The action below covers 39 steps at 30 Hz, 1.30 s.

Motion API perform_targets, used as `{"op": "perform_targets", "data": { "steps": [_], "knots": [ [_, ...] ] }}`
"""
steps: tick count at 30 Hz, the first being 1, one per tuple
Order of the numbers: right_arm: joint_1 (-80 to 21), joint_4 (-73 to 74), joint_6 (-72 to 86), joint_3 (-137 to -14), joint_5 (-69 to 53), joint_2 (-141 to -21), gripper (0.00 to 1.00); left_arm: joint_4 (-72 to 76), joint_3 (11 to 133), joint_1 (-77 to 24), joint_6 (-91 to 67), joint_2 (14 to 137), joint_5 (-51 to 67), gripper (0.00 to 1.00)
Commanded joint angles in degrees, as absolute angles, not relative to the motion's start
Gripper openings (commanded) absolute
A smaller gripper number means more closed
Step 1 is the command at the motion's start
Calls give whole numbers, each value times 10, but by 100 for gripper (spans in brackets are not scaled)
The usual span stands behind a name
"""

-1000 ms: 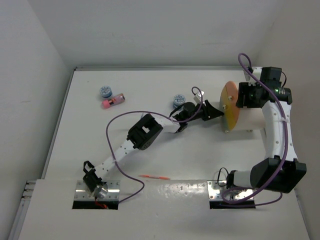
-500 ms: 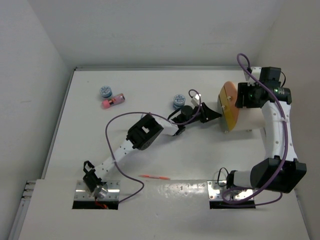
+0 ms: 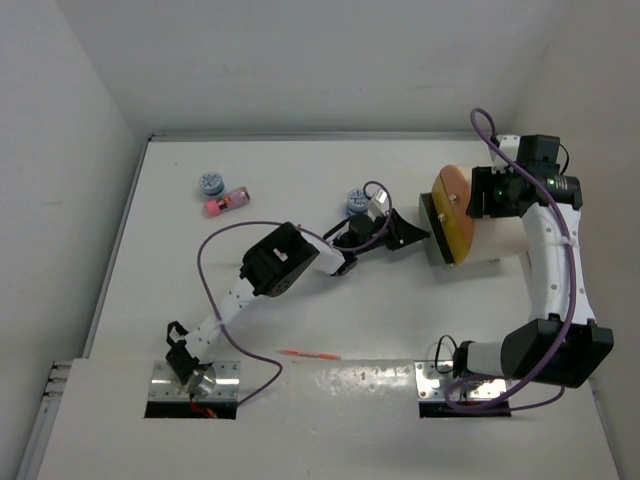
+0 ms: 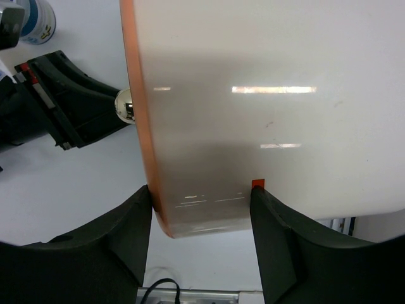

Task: Sort the stationery into containers
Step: Open the drawer in the storage box.

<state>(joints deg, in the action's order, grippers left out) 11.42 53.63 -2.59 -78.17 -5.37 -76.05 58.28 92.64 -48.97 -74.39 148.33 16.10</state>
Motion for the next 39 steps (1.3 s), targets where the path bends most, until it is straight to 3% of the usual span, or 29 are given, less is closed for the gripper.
{"op": "perform_targets", "data": {
  "steps": [1,19,33,36,37,39],
  "knots": [
    [120,570,-10,-751,-7,-789,57,612,888,-483,-744,1447,190,7],
    [120,570,-6,-742,-7,-789,57,633,741,-451,-713,1363,206,7],
    [120,561,-8,-724,-9,-783,57,595,715,-432,-673,1334,229,8],
    [120,556,-8,-719,-10,-783,57,579,713,-429,-664,1330,236,19],
    [120,555,-8,-719,-12,-783,57,577,714,-429,-664,1329,242,39],
    [120,555,-8,-718,-13,-783,57,570,711,-427,-665,1324,243,53]
  ]
}}
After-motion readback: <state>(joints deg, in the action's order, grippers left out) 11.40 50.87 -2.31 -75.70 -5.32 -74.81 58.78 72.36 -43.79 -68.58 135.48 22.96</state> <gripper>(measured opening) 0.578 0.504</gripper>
